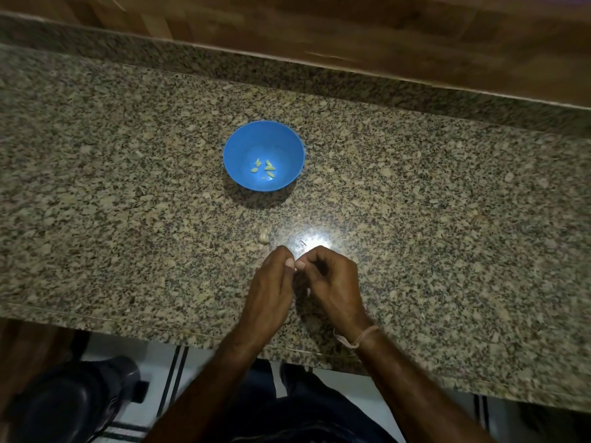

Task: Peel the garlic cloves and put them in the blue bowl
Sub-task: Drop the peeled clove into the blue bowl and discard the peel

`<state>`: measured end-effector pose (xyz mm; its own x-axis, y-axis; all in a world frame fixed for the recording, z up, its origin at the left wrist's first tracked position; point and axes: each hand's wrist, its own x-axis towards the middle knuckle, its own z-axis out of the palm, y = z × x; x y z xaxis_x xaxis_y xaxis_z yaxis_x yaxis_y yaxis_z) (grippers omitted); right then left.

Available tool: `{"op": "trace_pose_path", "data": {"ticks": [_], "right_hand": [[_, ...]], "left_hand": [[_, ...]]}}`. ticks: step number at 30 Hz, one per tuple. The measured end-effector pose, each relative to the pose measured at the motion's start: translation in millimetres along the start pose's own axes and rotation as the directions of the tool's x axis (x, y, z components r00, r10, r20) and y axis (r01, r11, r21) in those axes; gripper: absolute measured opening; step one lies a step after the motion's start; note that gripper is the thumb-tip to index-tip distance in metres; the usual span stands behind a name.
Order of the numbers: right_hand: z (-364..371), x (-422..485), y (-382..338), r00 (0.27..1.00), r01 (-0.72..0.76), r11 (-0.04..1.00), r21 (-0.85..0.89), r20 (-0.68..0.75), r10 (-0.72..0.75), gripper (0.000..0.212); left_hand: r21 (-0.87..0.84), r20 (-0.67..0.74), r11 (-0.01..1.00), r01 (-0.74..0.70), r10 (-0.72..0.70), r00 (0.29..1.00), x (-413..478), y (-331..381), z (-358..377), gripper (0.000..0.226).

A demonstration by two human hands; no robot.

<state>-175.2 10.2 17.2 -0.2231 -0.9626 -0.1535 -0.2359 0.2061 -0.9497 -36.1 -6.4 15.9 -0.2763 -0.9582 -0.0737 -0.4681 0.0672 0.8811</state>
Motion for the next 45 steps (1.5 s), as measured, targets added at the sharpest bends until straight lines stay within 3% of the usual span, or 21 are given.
{"op": "trace_pose_path", "data": {"ticks": [6, 8, 12, 14, 16, 18, 19, 21, 23, 24, 26, 27, 29, 30, 31, 33, 35, 37, 38, 41, 45], "right_hand": [[-4.3, -1.8, 4.2, 0.998, -0.02, 1.0, -0.012, 0.065, 0.021, 0.023], [-5.7, -3.6, 4.7, 0.996, -0.005, 1.0, -0.023, 0.084, 0.007, 0.023], [-9.2, 0.8, 7.3, 0.966, 0.254, 0.922, -0.292, 0.116, -0.229, 0.02], [-10.3, 2.5, 5.0, 0.979, 0.184, 0.951, -0.249, 0.137, -0.153, 0.021], [-13.2, 5.1, -1.4, 0.967, -0.14, 0.989, 0.05, 0.22, 0.126, 0.024], [-15.8, 5.6, -9.6, 0.849, -0.491, 0.824, 0.284, 0.366, 0.38, 0.023], [-15.4, 4.7, -11.2, 0.834, -0.52, 0.801, 0.297, 0.377, 0.402, 0.024], [-13.3, 3.1, -2.0, 0.958, -0.202, 0.976, 0.079, 0.222, 0.181, 0.025], [-13.5, 1.0, 8.1, 0.974, 0.209, 0.938, -0.277, 0.149, -0.173, 0.022], [-11.8, 0.8, 9.1, 0.962, 0.266, 0.898, -0.352, 0.15, -0.226, 0.023], [-8.9, 1.3, 5.3, 0.983, 0.14, 0.962, -0.234, 0.15, -0.107, 0.026], [-9.1, 4.0, -0.6, 0.983, -0.059, 0.997, -0.048, 0.174, 0.066, 0.028], [-9.3, 6.3, -11.8, 0.832, -0.533, 0.806, 0.257, 0.334, 0.443, 0.029], [-9.8, 6.4, -13.6, 0.773, -0.625, 0.715, 0.312, 0.374, 0.512, 0.029], [-8.3, 5.6, -11.8, 0.796, -0.592, 0.757, 0.276, 0.346, 0.497, 0.029], [-6.3, 1.3, -2.2, 0.966, -0.192, 0.98, 0.045, 0.187, 0.18, 0.027], [-8.9, -1.0, 10.1, 0.973, 0.214, 0.949, -0.23, 0.133, -0.188, 0.023], [-7.6, 0.9, 13.9, 0.939, 0.34, 0.894, -0.292, 0.156, -0.306, 0.023], [-6.7, 0.7, 13.4, 0.95, 0.303, 0.916, -0.264, 0.156, -0.27, 0.023], [-5.8, -0.6, 11.6, 0.987, -0.022, 1.0, 0.007, 0.159, 0.021, 0.017], [-6.9, -2.6, -2.0, 0.969, -0.238, 0.913, 0.333, 0.15, 0.198, 0.017]], "left_hand": [[-0.04, 0.048, 0.998, 0.037, -0.035, 0.998, 0.9, 6.7, 1.5, 0.03], [-0.123, 0.162, 0.973, 0.195, -0.174, 0.971, 2.9, 6.4, -1.2, 0.029], [-0.32, 0.424, 0.731, 0.602, -0.458, 0.782, 9.6, 6.0, -10.2, 0.039], [-0.265, 0.341, 0.834, 0.483, -0.387, 0.857, 9.2, 9.1, -11.4, 0.035], [-0.064, 0.155, 0.985, 0.159, -0.147, 0.977, 4.9, 14.2, -12.2, 0.029], [0.028, 0.098, 0.999, -0.025, 0.022, 0.995, 1.5, 17.6, -11.2, 0.026], [0.016, 0.109, 1.0, 0.001, -0.003, 0.994, 1.8, 16.3, -10.3, 0.027], [-0.145, 0.226, 0.95, 0.276, -0.239, 0.944, 7.4, 10.8, -10.1, 0.03], [-0.32, 0.424, 0.713, 0.624, -0.482, 0.767, 13.3, 7.0, -11.9, 0.034], [-0.338, 0.455, 0.661, 0.67, -0.509, 0.731, 14.5, 6.2, -12.4, 0.034], [-0.247, 0.333, 0.826, 0.507, -0.419, 0.845, 10.0, 8.2, -11.8, 0.029], [-0.135, 0.22, 0.934, 0.33, -0.296, 0.929, 5.8, 10.8, -12.0, 0.029], [0.031, 0.106, 0.999, 0.036, -0.04, 0.994, 0.5, 15.0, -13.5, 0.027], [0.064, 0.097, 0.998, -0.011, 0.005, 0.995, 0.4, 15.9, -13.7, 0.026], [0.055, 0.108, 0.998, 0.01, -0.016, 0.994, 1.9, 13.9, -13.3, 0.027], [-0.071, 0.185, 0.967, 0.245, -0.229, 0.956, 7.9, 12.9, -12.5, 0.027], [-0.302, 0.354, 0.752, 0.586, -0.482, 0.801, 13.0, 14.1, -12.0, 0.025], [-0.436, 0.497, 0.494, 0.752, -0.564, 0.659, 14.3, 10.5, -11.8, 0.022], [-0.437, 0.514, 0.473, 0.765, -0.567, 0.644, 13.8, 6.1, -11.6, 0.022], [-0.446, 0.462, 0.583, 0.679, -0.499, 0.733, 10.0, 2.2, -11.7, 0.032], [-0.35, 0.267, 0.821, 0.451, -0.374, 0.888, 9.4, 10.4, -11.8, 0.031]]}}
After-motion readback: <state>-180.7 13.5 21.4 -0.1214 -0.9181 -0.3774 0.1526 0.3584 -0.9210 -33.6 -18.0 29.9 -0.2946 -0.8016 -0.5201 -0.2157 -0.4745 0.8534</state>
